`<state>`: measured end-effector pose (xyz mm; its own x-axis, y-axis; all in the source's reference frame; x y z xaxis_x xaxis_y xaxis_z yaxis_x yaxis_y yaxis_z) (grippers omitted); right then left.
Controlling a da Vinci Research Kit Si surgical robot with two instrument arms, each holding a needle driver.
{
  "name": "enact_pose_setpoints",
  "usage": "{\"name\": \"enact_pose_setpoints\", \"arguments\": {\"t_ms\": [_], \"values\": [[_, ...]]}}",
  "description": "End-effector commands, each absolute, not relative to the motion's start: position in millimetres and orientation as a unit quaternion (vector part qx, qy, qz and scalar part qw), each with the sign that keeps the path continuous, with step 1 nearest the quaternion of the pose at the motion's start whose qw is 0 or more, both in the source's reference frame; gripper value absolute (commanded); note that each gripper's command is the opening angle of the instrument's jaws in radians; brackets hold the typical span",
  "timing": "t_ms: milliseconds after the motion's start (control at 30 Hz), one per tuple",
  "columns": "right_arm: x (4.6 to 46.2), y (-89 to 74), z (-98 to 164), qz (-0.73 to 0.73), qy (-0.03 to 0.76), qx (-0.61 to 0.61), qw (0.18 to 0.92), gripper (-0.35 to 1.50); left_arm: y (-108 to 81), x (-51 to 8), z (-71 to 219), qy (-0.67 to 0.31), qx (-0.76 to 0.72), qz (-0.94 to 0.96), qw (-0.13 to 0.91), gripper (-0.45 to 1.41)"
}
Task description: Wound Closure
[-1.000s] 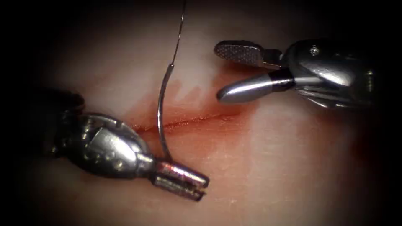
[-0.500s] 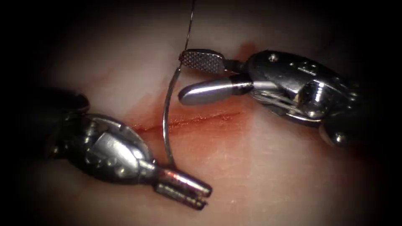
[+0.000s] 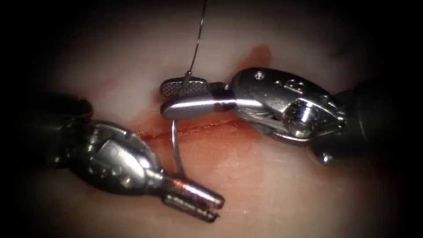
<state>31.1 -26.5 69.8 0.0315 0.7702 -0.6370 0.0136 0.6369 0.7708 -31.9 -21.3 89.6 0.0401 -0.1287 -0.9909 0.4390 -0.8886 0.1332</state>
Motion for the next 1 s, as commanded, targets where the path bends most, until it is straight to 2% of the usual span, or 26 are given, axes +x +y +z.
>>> {"name": "enact_pose_setpoints", "arguments": {"t_ms": [33,200,233,300,333,367,400,500,667,1000], "values": [[31.6,-26.9,70.4,0.289,0.631,0.314,0.648,-0.35,-21.7,-32.4,90.1,0.113,0.691,-0.683,0.208,-0.45],[31.2,-25.9,69.9,0.293,0.63,0.314,0.647,-0.35,-21.9,-32.6,90.1,0.117,0.69,-0.684,0.204,-0.45],[31.0,-25.7,69.7,0.295,0.63,0.314,0.646,-0.35,-21.9,-32.7,90.0,0.129,0.688,-0.689,0.188,-0.4],[30.8,-25.5,69.6,0.296,0.63,0.314,0.646,-0.35,-21.7,-32.6,90.0,0.155,0.679,-0.702,0.146,0.59],[30.5,-25.3,69.5,0.296,0.631,0.314,0.644,-0.35,-21.6,-32.6,90.0,0.161,0.677,-0.706,0.132,0.79],[30.1,-25.1,69.5,0.296,0.63,0.315,0.645,-0.35,-21.3,-32.5,89.9,0.165,0.672,-0.714,0.112,1.14],[29.8,-25.0,69.4,0.299,0.628,0.312,0.647,-0.35,-21.0,-32.4,89.8,0.164,0.668,-0.719,0.098,1.21],[28.6,-24.7,69.3,0.324,0.614,0.288,0.66,-0.35,-19.8,-31.8,89.1,0.152,0.659,-0.735,0.061,1.29],[26.6,-24.0,68.3,0.358,0.581,0.298,0.668,-0.35,-19.0,-30.5,88.6,0.117,0.642,-0.757,0.018,1.24],[26.3,-24.4,67.6,0.404,0.541,0.338,0.656,-0.35,-18.3,-29.7,90.7,0.048,0.603,-0.797,0.002,1.08]]}}
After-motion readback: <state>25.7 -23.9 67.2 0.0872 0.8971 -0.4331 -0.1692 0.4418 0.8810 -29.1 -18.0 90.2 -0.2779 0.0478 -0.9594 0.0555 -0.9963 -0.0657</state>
